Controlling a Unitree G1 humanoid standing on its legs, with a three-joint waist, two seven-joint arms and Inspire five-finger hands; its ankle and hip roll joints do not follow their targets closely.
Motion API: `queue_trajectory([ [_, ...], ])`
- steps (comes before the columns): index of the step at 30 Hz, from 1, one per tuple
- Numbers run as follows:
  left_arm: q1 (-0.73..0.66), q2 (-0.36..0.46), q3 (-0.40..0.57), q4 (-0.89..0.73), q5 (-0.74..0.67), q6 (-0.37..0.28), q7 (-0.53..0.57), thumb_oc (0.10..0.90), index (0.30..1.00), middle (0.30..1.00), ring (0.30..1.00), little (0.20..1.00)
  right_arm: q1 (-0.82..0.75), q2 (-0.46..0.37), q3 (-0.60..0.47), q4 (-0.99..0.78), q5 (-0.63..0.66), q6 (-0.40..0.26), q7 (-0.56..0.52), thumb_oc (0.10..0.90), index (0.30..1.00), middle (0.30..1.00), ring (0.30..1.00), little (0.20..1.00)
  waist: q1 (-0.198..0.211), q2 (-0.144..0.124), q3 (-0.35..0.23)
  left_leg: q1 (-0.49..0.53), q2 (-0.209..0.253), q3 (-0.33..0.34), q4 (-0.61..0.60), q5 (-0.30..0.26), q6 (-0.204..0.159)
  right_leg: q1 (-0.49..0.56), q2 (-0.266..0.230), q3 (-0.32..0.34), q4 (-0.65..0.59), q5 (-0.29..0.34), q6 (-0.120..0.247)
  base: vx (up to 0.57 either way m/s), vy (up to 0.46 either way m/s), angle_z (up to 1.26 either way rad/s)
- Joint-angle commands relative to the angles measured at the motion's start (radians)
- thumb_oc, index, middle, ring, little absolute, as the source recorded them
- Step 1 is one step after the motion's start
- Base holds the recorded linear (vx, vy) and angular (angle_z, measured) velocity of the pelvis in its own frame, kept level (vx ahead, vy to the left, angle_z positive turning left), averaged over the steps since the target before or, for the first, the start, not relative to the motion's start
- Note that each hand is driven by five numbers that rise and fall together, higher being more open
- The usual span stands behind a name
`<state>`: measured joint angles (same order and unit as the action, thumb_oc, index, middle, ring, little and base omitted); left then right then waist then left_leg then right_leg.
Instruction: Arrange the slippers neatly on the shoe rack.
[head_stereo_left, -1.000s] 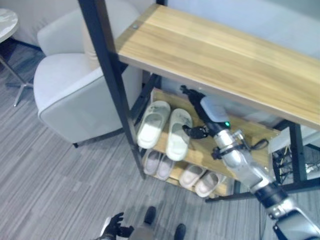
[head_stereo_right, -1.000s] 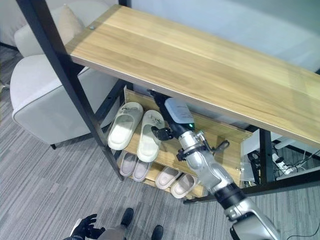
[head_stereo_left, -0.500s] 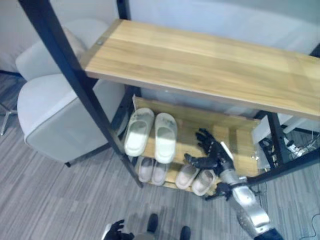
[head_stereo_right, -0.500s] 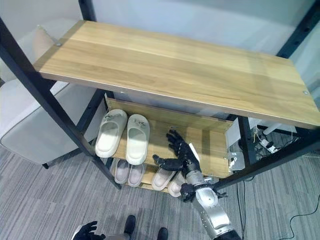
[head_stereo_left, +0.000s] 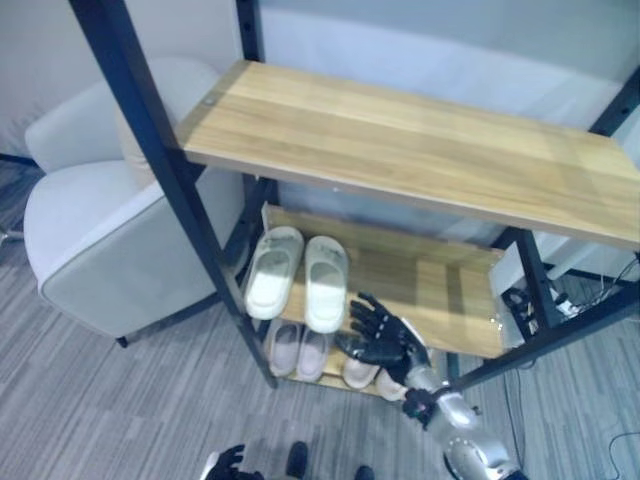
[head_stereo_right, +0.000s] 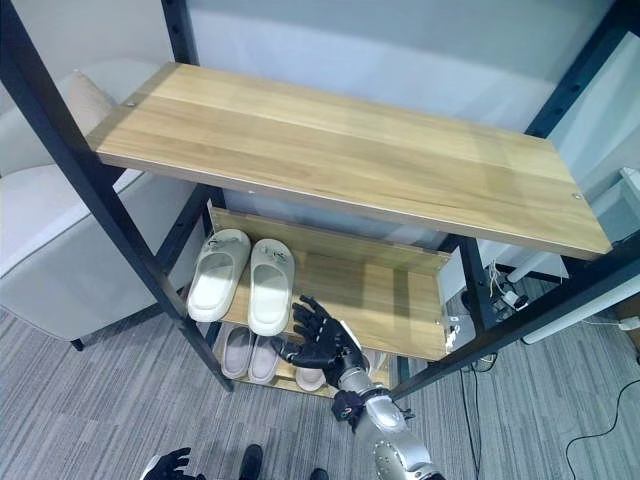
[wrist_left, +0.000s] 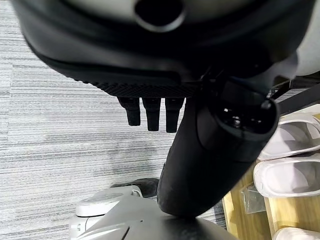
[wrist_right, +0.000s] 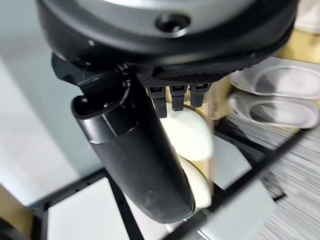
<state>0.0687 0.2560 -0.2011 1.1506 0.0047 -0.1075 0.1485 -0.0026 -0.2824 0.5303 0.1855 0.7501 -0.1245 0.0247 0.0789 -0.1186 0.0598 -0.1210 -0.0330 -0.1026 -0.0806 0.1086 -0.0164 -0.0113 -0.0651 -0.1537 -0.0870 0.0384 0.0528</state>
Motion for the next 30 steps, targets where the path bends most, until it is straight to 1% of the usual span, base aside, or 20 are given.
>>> queue_trajectory([
  [1, -0.034, -0.056, -0.05, 0.082, 0.0, -0.016, 0.0, 0.8, 0.9, 0.9, 0.9, 0.9, -0.09, 0.02, -0.005, -0.082, 0.017, -0.068, 0.041, 0.8, 0.9, 0.9, 0.9, 0.9, 0.009, 0.018, -0.012, 0.065, 0.022, 0.016, -0.007, -0.113, -0.024, -0.033, -0.015, -0.021, 0.013, -0.01, 0.047, 0.0, 0.0, 0.0],
  [4, -0.032, -0.056, -0.052, 0.083, -0.001, -0.018, 0.006, 0.8, 0.9, 0.9, 0.9, 0.9, -0.118, 0.04, 0.004, -0.051, 0.009, -0.071, 0.033, 0.8, 0.9, 0.9, 0.9, 0.9, 0.02, 0.017, -0.009, 0.063, 0.022, 0.013, -0.007, -0.112, -0.024, -0.033, -0.016, -0.025, 0.013, -0.012, 0.047, 0.01, 0.006, 0.03],
  [10, -0.031, -0.053, -0.054, 0.083, 0.002, -0.019, 0.012, 0.8, 0.9, 0.9, 0.9, 0.9, -0.152, 0.04, -0.003, -0.035, -0.015, -0.08, 0.016, 0.8, 0.9, 0.9, 0.9, 0.9, 0.027, 0.016, -0.008, 0.063, 0.021, 0.013, -0.007, -0.111, -0.023, -0.032, -0.017, -0.027, 0.013, -0.012, 0.047, 0.0, 0.001, 0.01],
  [14, -0.032, -0.052, -0.048, 0.089, 0.003, -0.016, 0.012, 0.8, 0.9, 0.9, 0.9, 0.9, -0.159, 0.006, -0.022, -0.09, -0.048, -0.086, 0.017, 0.8, 0.9, 0.9, 0.9, 0.9, 0.024, 0.014, -0.013, 0.068, 0.02, 0.014, -0.007, -0.113, -0.022, -0.027, -0.018, -0.027, 0.013, -0.012, 0.046, 0.0, 0.001, 0.01],
  [16, -0.034, -0.053, -0.041, 0.091, 0.003, -0.016, 0.009, 0.8, 0.9, 0.9, 0.9, 0.9, -0.153, -0.029, -0.038, -0.141, -0.079, -0.086, 0.024, 0.8, 0.9, 0.9, 0.9, 0.9, 0.019, 0.014, -0.016, 0.07, 0.021, 0.016, -0.007, -0.114, -0.023, -0.026, -0.018, -0.026, 0.014, -0.013, 0.045, 0.0, 0.0, 0.0],
  [17, -0.034, -0.053, -0.035, 0.091, 0.003, -0.018, 0.005, 0.8, 0.9, 0.9, 0.9, 0.9, -0.137, -0.062, -0.055, -0.193, -0.116, -0.088, 0.033, 0.8, 0.9, 0.9, 0.9, 0.9, 0.013, 0.015, -0.018, 0.072, 0.021, 0.018, -0.007, -0.114, -0.023, -0.024, -0.018, -0.025, 0.014, -0.013, 0.045, 0.0, 0.0, 0.0],
  [18, -0.033, -0.053, -0.035, 0.091, 0.004, -0.018, 0.005, 0.8, 0.9, 0.9, 0.9, 0.9, -0.136, -0.063, -0.055, -0.195, -0.116, -0.087, 0.032, 0.8, 0.9, 0.9, 0.9, 0.9, 0.014, 0.015, -0.018, 0.072, 0.021, 0.018, -0.007, -0.114, -0.023, -0.024, -0.018, -0.025, 0.014, -0.013, 0.045, 0.0, 0.0, 0.0],
  [21, -0.038, -0.054, -0.02, 0.097, 0.007, -0.018, -0.006, 0.8, 0.9, 0.9, 0.9, 0.9, -0.082, -0.126, -0.094, -0.275, -0.165, -0.091, 0.054, 0.8, 0.9, 0.9, 0.9, 0.9, -0.001, 0.017, -0.023, 0.076, 0.024, 0.02, -0.007, -0.115, -0.024, -0.022, -0.017, -0.024, 0.015, -0.014, 0.046, -0.01, -0.012, 0.0],
  [22, -0.041, -0.053, -0.012, 0.101, 0.012, -0.021, -0.016, 0.8, 0.9, 0.9, 0.9, 0.9, -0.044, -0.163, -0.113, -0.313, -0.19, -0.09, 0.083, 0.8, 0.9, 0.9, 0.9, 0.9, -0.011, 0.018, -0.026, 0.077, 0.024, 0.024, -0.007, -0.114, -0.026, -0.022, -0.015, -0.022, 0.016, -0.015, 0.045, 0.0, 0.0, 0.0],
  [23, -0.04, -0.054, -0.012, 0.101, 0.012, -0.021, -0.016, 0.8, 0.9, 0.9, 0.9, 0.9, -0.042, -0.164, -0.114, -0.315, -0.19, -0.089, 0.083, 0.8, 0.9, 0.9, 0.9, 0.9, -0.011, 0.018, -0.027, 0.077, 0.024, 0.024, -0.007, -0.114, -0.026, -0.021, -0.015, -0.022, 0.016, -0.015, 0.045, -0.02, -0.03, 0.0],
  [24, -0.041, -0.054, -0.009, 0.102, 0.013, -0.023, -0.022, 0.8, 0.9, 0.9, 0.9, 0.9, -0.024, -0.186, -0.122, -0.334, -0.203, -0.089, 0.099, 0.8, 0.9, 0.9, 0.9, 0.9, -0.015, 0.019, -0.027, 0.078, 0.025, 0.026, -0.007, -0.114, -0.027, -0.021, -0.014, -0.021, 0.016, -0.014, 0.045, -0.02, -0.036, -0.02],
  [25, -0.041, -0.054, -0.007, 0.098, 0.019, -0.029, -0.035, 0.8, 0.9, 0.9, 0.9, 0.9, 0.021, -0.234, -0.141, -0.366, -0.24, -0.096, 0.13, 0.8, 0.9, 0.9, 0.9, 0.9, -0.027, 0.021, -0.03, 0.079, 0.029, 0.029, -0.007, -0.112, -0.029, -0.021, -0.013, -0.02, 0.017, -0.015, 0.046, -0.02, -0.036, 0.0],
  [26, -0.041, -0.055, -0.008, 0.098, 0.019, -0.029, -0.036, 0.8, 0.9, 0.9, 0.9, 0.9, 0.024, -0.236, -0.142, -0.368, -0.24, -0.095, 0.131, 0.8, 0.9, 0.9, 0.9, 0.9, -0.026, 0.022, -0.03, 0.079, 0.029, 0.029, -0.007, -0.112, -0.029, -0.021, -0.013, -0.02, 0.017, -0.015, 0.046, -0.02, -0.037, -0.04],
  [29, -0.042, -0.056, -0.006, 0.104, 0.027, -0.038, -0.058, 0.8, 0.9, 0.9, 0.9, 0.9, 0.088, -0.295, -0.161, -0.39, -0.276, -0.096, 0.184, 0.8, 0.9, 0.9, 0.9, 0.9, -0.041, 0.024, -0.033, 0.078, 0.033, 0.034, -0.007, -0.108, -0.032, -0.021, -0.01, -0.017, 0.018, -0.014, 0.046, -0.03, -0.049, -0.08],
  [30, -0.047, -0.059, -0.01, 0.106, 0.034, -0.042, -0.073, 0.8, 0.9, 0.9, 0.9, 0.9, 0.136, -0.334, -0.175, -0.375, -0.318, -0.095, 0.207, 0.8, 0.9, 0.9, 0.9, 0.9, -0.052, 0.027, -0.036, 0.077, 0.036, 0.038, -0.007, -0.105, -0.035, -0.022, -0.01, -0.015, 0.018, -0.014, 0.047, -0.03, -0.049, -0.08],
])
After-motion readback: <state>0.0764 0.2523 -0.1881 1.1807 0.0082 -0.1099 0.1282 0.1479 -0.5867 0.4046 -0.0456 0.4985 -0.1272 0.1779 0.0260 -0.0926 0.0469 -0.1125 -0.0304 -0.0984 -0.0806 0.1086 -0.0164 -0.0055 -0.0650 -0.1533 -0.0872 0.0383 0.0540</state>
